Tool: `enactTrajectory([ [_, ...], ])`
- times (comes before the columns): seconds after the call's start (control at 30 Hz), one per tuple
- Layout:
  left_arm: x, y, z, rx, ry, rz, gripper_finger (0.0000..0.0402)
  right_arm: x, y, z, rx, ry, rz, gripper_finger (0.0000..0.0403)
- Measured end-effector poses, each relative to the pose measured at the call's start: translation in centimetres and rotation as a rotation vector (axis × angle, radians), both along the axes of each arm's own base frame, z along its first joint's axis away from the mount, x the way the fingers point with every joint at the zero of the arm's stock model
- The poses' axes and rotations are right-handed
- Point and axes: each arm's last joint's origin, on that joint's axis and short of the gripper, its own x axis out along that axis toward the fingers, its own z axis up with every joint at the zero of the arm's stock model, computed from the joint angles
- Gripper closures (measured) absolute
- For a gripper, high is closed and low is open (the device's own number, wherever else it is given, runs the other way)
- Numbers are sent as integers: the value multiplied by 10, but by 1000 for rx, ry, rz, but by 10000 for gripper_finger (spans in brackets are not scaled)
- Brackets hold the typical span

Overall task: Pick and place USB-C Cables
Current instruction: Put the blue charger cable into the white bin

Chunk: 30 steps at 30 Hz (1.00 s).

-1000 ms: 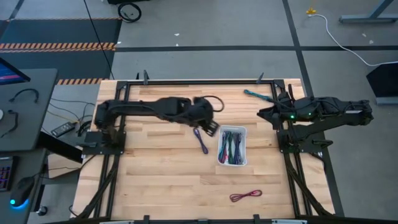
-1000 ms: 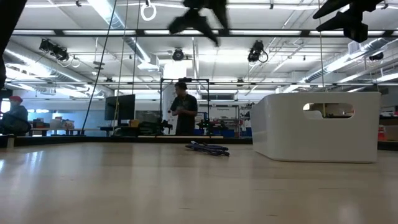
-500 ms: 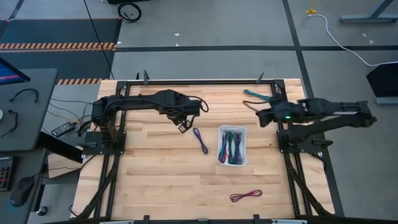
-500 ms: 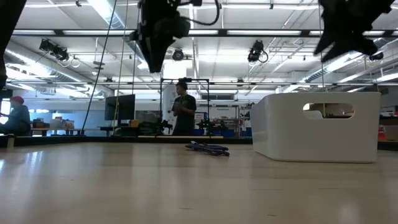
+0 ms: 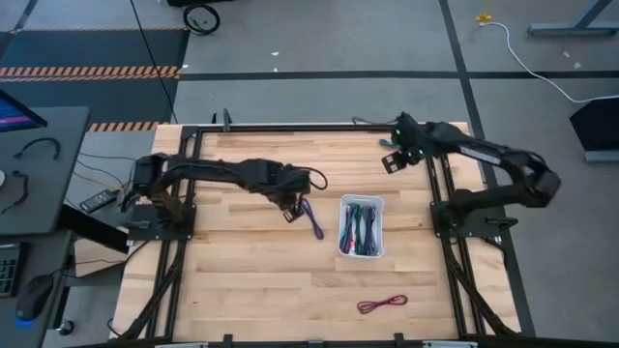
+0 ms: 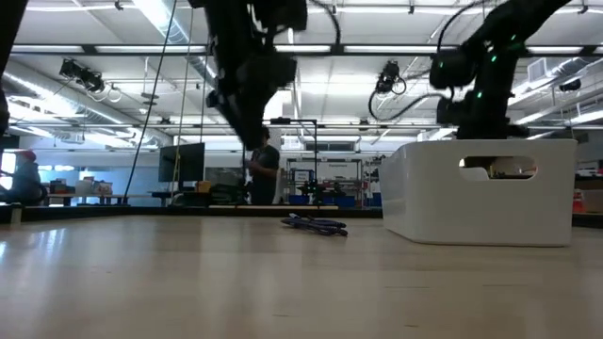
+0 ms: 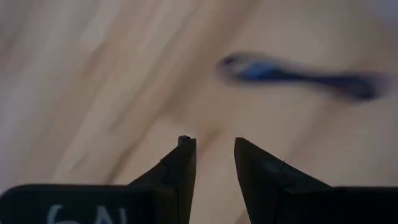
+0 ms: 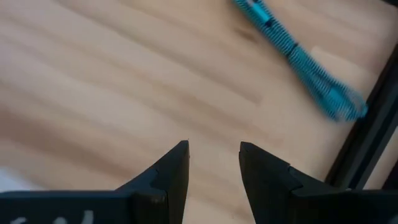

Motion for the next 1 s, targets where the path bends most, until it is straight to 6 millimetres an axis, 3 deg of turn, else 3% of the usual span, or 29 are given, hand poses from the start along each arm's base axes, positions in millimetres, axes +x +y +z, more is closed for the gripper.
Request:
enactTrajectory([
  [0.27, -3, -36, 26, -11, -530, -198, 285, -8, -56, -34, 2, 61, 107, 255],
  [0.47, -6, -40, 24, -3, -601, -130, 285, -14, -75, -47, -25, 97, 178, 256],
  [0.73, 11, -38, 46, -16, -888, -155, 285, -4, -99, -47, -97, 136, 208, 275],
  [1.0, 13, -38, 55, -65, -996, -97, 285, 7, -122, -70, 29, 153, 254, 274],
])
